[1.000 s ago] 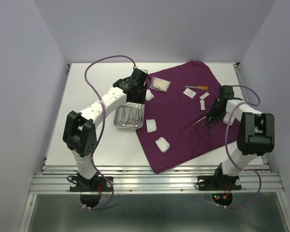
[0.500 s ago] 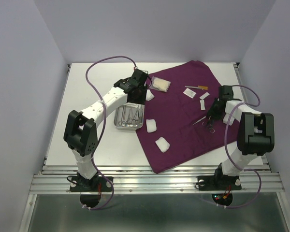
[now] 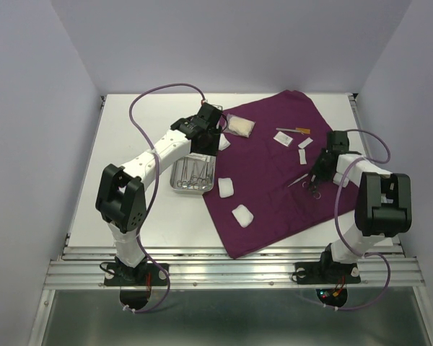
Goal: Prepare the surgical pack
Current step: Pick up the medical item from the surgical kit.
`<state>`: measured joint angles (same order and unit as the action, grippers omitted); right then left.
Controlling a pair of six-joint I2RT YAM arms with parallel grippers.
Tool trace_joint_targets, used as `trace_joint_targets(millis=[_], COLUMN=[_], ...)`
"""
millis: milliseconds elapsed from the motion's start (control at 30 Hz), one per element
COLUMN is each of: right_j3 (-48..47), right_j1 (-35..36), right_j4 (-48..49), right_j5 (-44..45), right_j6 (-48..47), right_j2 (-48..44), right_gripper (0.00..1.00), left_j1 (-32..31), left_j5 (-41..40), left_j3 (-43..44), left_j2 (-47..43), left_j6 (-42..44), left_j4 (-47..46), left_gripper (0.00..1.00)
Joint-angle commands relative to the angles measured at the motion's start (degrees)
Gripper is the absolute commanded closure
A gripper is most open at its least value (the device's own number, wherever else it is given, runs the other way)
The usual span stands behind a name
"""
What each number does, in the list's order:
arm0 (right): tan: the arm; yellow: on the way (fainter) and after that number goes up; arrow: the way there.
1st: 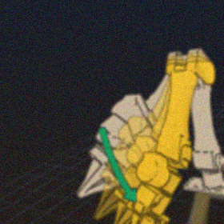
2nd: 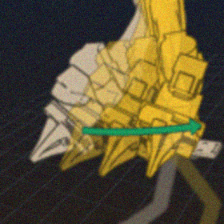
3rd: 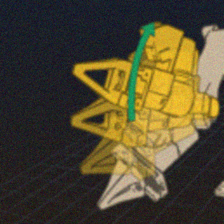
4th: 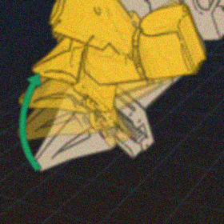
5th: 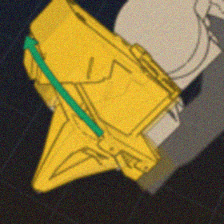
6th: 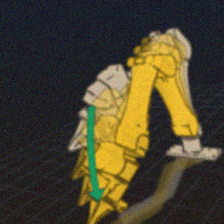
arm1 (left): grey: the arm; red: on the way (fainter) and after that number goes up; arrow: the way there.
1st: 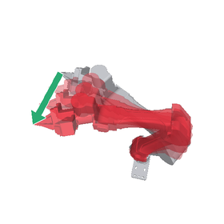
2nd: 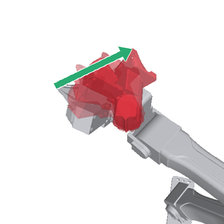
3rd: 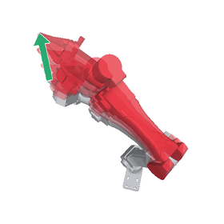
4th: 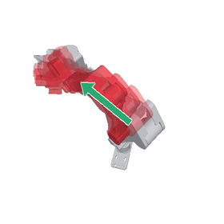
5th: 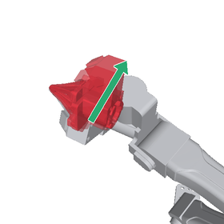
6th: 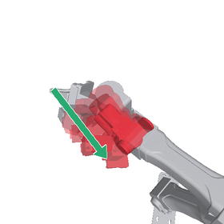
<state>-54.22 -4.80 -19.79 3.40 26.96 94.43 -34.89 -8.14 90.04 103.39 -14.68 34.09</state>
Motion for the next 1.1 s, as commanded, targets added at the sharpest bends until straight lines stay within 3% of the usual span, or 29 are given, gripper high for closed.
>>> trace_joint_targets(millis=[0, 300, 633, 1067], right_j3=[1.39, 2.36, 2.71, 1.13], right_j1=[-0.04, -0.04, -0.04, -0.04], right_j4=[-1.48, -1.30, 0.63, -0.42], right_j5=[3.54, 6.44, 4.07, 4.51], right_j6=[0.37, 1.52, 1.60, 1.25], right_j2=[-3.99, -3.56, -0.21, -5.05], right_gripper=[0.67, 0.66, 0.66, 0.67], left_j1=[-0.26, -0.35, -0.44, -0.79], left_j5=[0.32, 1.46, 1.02, 1.02], left_j3=[2.25, 1.19, 2.07, 1.54], left_j2=[-0.47, -0.91, -0.30, -0.03], left_j6=[-0.09, 0.61, 0.79, 0.97], left_j4=[-0.34, -0.42, 0.01, -0.25], left_gripper=[0.51, 0.51, 0.51, 0.52])
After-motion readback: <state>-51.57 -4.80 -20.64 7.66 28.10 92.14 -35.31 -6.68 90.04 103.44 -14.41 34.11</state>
